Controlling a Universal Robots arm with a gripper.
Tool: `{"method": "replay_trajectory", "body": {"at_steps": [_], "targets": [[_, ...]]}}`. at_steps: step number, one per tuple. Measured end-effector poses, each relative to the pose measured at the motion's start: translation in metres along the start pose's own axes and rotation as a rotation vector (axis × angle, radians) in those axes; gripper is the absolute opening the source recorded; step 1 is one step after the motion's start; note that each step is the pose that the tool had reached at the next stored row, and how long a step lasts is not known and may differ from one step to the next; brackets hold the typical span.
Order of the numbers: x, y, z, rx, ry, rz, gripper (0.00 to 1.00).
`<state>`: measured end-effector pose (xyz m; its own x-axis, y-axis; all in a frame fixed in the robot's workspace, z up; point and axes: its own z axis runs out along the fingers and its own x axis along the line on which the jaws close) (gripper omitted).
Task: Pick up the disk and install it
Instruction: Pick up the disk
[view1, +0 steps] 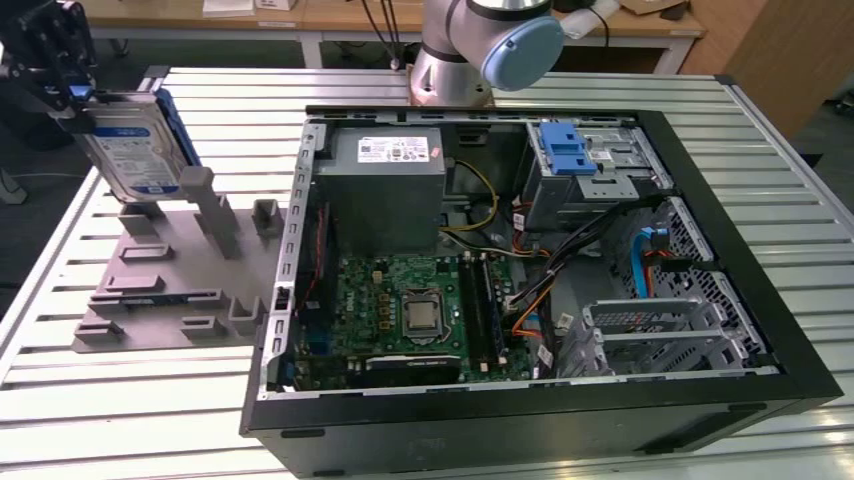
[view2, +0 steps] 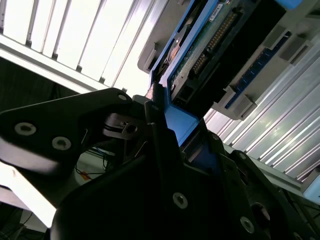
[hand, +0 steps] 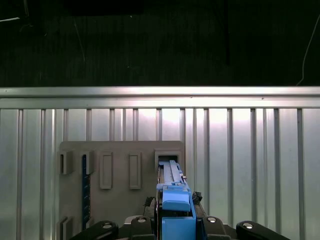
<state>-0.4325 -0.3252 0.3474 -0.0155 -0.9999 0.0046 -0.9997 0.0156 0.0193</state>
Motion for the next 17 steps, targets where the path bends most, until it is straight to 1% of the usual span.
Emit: {"method": "replay_trajectory", "body": {"at_steps": [17], "targets": [[0.0000, 0.0001, -0.0067, 0.0000, 0.0000, 0.000, 0.36]]}}
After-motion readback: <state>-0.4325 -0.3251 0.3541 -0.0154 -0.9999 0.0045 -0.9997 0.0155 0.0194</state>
